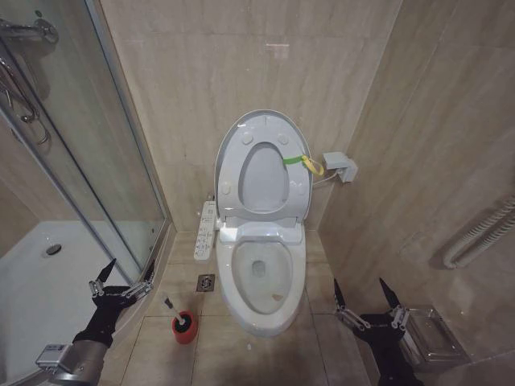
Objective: Open the toilet lid, clean the toilet bowl with a toilet brush, close the toilet lid, and flush.
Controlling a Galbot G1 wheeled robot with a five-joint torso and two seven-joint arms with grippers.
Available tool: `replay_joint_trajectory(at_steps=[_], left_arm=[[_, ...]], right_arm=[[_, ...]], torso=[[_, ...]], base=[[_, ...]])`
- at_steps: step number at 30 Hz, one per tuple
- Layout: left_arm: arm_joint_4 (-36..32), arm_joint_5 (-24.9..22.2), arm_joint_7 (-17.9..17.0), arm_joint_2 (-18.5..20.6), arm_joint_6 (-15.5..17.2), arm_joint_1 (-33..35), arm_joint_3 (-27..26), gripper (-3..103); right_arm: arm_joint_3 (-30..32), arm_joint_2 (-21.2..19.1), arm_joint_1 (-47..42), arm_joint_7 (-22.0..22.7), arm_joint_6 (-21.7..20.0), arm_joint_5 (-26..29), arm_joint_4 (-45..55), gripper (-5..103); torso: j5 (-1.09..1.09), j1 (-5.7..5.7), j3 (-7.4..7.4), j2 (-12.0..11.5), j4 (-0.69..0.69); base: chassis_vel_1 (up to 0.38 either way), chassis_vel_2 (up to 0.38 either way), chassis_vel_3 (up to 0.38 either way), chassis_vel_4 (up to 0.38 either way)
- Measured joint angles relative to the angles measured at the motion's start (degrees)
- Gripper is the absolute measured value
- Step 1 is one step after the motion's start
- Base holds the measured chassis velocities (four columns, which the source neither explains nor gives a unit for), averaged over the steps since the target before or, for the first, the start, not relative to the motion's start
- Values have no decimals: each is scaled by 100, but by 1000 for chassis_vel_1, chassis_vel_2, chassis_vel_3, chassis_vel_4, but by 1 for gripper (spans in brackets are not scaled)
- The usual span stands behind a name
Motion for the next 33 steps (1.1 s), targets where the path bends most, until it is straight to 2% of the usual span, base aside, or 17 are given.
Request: replay_joint_trajectory(at_steps=[33], left_arm=[[0,0,0,0,0,0,0,100]], right_arm=[[0,0,0,0,0,0,0,100]], torso=[[0,0,0,0,0]], base=[[0,0,0,0]])
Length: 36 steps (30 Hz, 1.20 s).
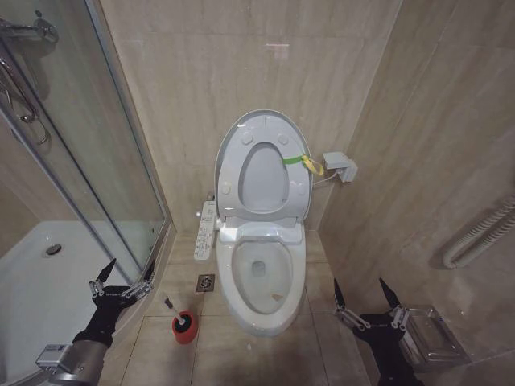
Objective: Open the toilet lid, clean the toilet bowl with a toilet brush, close the toilet lid, and flush.
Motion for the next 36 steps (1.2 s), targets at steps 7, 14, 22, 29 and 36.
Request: replay_joint_trajectory(at_steps=[7,14,22,29,36], left_arm=[[0,0,0,0,0,0,0,100],[0,0,0,0,0,0,0,100],[0,0,0,0,0,0,0,100],[0,0,0,0,0,0,0,100],[0,0,0,0,0,0,0,100]], right_arm=[[0,0,0,0,0,0,0,100],[0,0,0,0,0,0,0,100],[0,0,0,0,0,0,0,100],[0,0,0,0,0,0,0,100],[0,0,0,0,0,0,0,100]], torso=[[0,0,0,0,0],[0,0,0,0,0],[0,0,0,0,0],[0,0,0,0,0],[0,0,0,0,0]], base=[[0,0,0,0],[0,0,0,0],[0,0,0,0],[0,0,0,0],[0,0,0,0]])
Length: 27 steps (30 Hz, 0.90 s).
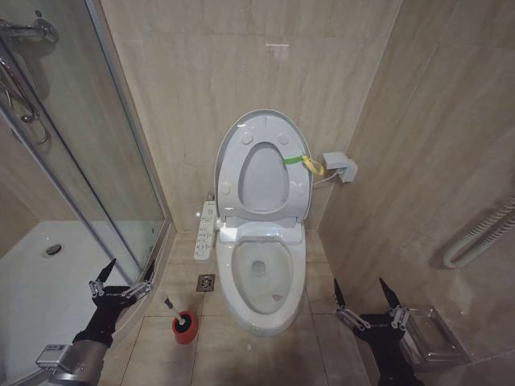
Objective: Open the toilet lid, clean the toilet bowl with a toilet brush, close the toilet lid, and flush.
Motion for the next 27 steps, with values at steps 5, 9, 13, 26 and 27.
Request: replay_joint_trajectory(at_steps=[5,9,13,26,27], left_arm=[[0,0,0,0,0,0,0,100],[0,0,0,0,0,0,0,100],[0,0,0,0,0,0,0,100],[0,0,0,0,0,0,0,100],[0,0,0,0,0,0,0,100]], right_arm=[[0,0,0,0,0,0,0,100],[0,0,0,0,0,-1,0,100],[0,0,0,0,0,0,0,100],[0,0,0,0,0,0,0,100],[0,0,0,0,0,0,0,100]], torso=[[0,0,0,0,0],[0,0,0,0,0],[0,0,0,0,0],[0,0,0,0,0],[0,0,0,0,0]], base=[[0,0,0,0],[0,0,0,0],[0,0,0,0],[0,0,0,0],[0,0,0,0]])
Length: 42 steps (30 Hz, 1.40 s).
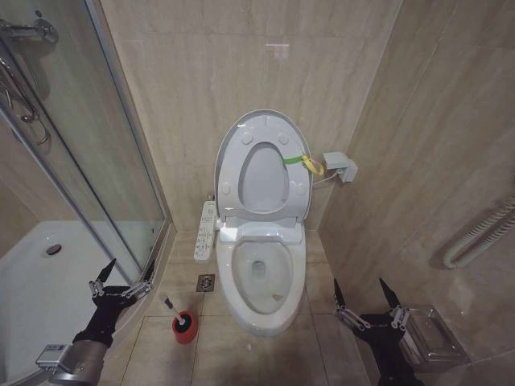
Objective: Open the toilet lid, clean the toilet bowl with a toilet brush, close the toilet lid, and flush.
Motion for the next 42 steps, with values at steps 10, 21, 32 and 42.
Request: replay_joint_trajectory(at_steps=[10,21,32,42], left_arm=[[0,0,0,0,0,0,0,100],[0,0,0,0,0,0,0,100],[0,0,0,0,0,0,0,100],[0,0,0,0,0,0,0,100]], right_arm=[[0,0,0,0,0,0,0,100],[0,0,0,0,0,0,0,100],[0,0,0,0,0,0,0,100],[0,0,0,0,0,0,0,100]], torso=[[0,0,0,0,0],[0,0,0,0,0],[0,0,0,0,0],[0,0,0,0,0]], base=[[0,0,0,0],[0,0,0,0],[0,0,0,0],[0,0,0,0]])
